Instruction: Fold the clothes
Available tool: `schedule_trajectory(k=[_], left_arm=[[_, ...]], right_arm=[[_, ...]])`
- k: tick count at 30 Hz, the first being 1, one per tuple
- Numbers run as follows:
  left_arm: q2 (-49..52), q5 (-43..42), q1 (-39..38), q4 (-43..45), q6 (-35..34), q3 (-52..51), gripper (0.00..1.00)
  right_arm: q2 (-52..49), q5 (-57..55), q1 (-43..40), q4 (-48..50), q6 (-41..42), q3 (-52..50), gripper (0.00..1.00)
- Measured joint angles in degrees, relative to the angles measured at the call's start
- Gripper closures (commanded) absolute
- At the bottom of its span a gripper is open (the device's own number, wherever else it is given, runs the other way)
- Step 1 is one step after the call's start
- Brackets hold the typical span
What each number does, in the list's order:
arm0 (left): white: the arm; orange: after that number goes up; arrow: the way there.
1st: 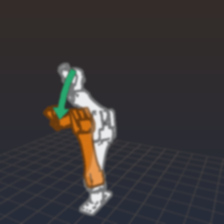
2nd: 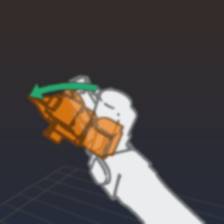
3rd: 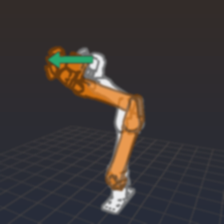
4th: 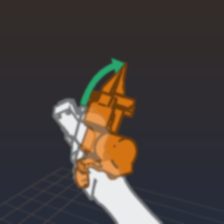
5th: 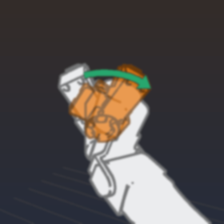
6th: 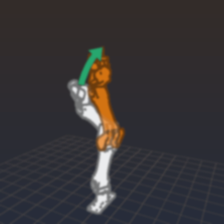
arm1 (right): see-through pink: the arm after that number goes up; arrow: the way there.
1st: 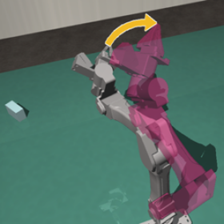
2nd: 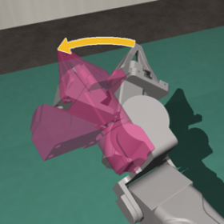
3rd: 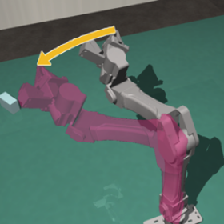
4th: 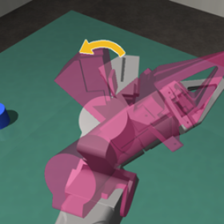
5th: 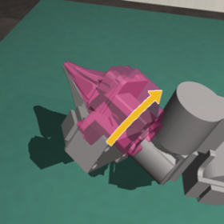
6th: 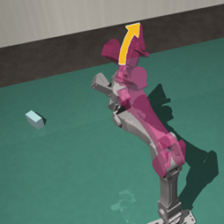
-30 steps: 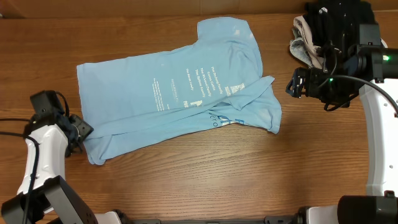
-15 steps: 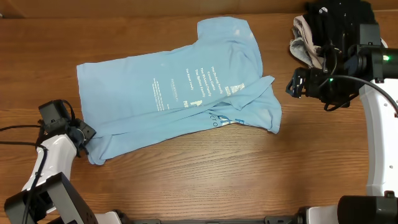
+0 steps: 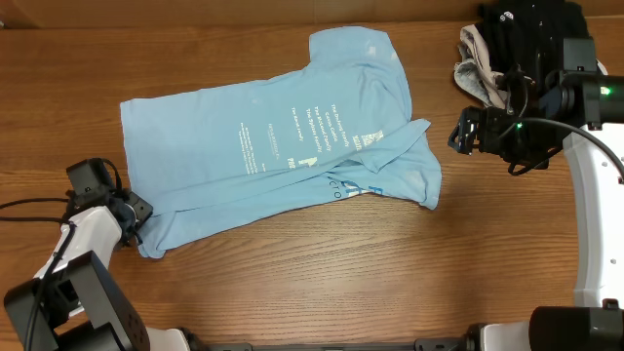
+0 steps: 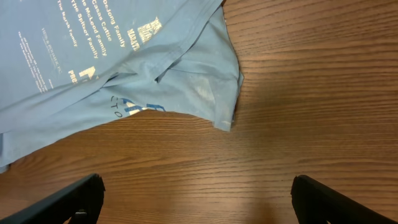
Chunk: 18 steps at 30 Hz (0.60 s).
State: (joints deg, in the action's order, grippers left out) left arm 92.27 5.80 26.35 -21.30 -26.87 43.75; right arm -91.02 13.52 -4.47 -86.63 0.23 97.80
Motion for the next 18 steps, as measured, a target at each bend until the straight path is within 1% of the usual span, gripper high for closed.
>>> schedule_trajectory(k=[1,8,11,14,16,18], left_arm=[[0.3,0.0,0.0,0.2,0.0,0.0,0.61],[0.8,0.0,0.0,3.5,0.0,0.0,0.76],[0.8,0.0,0.0,4.6,0.0,0.0,0.79],[0.8,-0.2,0.0,4.6,0.0,0.0,0.85],[0.8,-0.3,0.0,4.3,0.0,0.1,0.94],[0.8,-0.4,0.0,3.8,-0.1,0.4,0.96]], right_arm=[[0.0,0.0,0.0,0.0,0.0,0.0,0.00],[0.0,0.0,0.0,0.0,0.0,0.0,0.00],[0.0,0.0,0.0,0.0,0.0,0.0,0.00],[0.0,0.0,0.0,0.1,0.0,0.0,0.00],[0.0,0.0,0.0,0.3,0.0,0.0,0.00],[0.0,0.0,0.0,0.6,0.0,0.0,0.00]])
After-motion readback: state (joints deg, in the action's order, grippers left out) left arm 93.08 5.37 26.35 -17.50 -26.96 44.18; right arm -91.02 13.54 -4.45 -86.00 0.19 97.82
